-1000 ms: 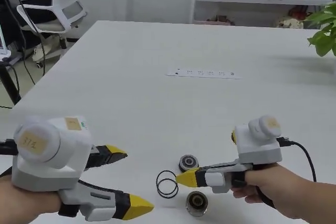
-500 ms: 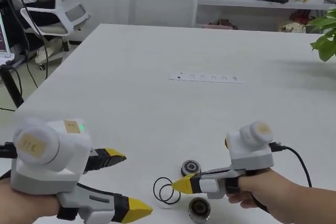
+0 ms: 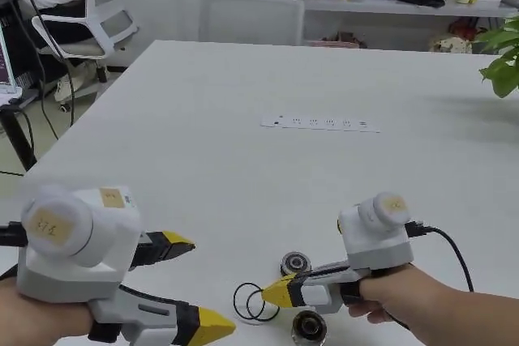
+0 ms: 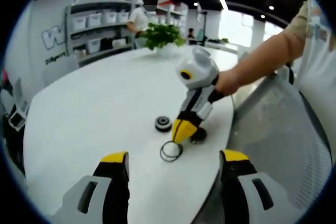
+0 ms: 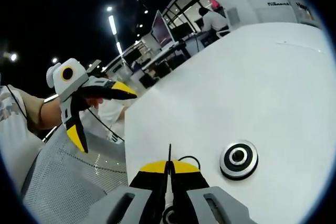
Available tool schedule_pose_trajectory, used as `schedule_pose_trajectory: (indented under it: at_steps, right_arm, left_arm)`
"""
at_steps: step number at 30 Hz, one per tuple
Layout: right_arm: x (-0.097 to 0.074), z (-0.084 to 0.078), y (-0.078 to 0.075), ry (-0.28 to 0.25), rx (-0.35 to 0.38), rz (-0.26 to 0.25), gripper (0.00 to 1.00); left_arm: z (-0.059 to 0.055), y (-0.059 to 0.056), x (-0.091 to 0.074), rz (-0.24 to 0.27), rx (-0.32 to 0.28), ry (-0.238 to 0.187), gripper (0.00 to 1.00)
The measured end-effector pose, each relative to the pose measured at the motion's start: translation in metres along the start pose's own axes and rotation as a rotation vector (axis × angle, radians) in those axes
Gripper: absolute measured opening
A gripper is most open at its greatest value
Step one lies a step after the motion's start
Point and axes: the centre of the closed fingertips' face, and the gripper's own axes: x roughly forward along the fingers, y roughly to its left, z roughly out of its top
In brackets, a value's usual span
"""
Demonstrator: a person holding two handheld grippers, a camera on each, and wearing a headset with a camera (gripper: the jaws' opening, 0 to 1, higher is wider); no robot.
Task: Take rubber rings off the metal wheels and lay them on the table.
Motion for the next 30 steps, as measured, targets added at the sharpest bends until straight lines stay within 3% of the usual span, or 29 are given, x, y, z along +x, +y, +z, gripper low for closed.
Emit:
schedule_pose_trajectory:
  at_steps: [13,22,30]
  right_arm:
    - [-0.001,0.002,0.005,0.007,-0.083,-0.009,0.19]
    - [-0.010,0.010,0.007,-0.031,-0.096,-0.007,0.22]
    - [-0.026,0.020,-0.001,-0.079,-0.095,-0.030,0.23]
  left_arm:
    - [-0.001,0.005,-0.001,0.011,-0.002,0.004,0.71]
    - [0.004,0.012,0.001,0.020,0.001,0.001,0.70]
    - [0.016,0.015,0.010,0.016,0.013,-0.006,0.69]
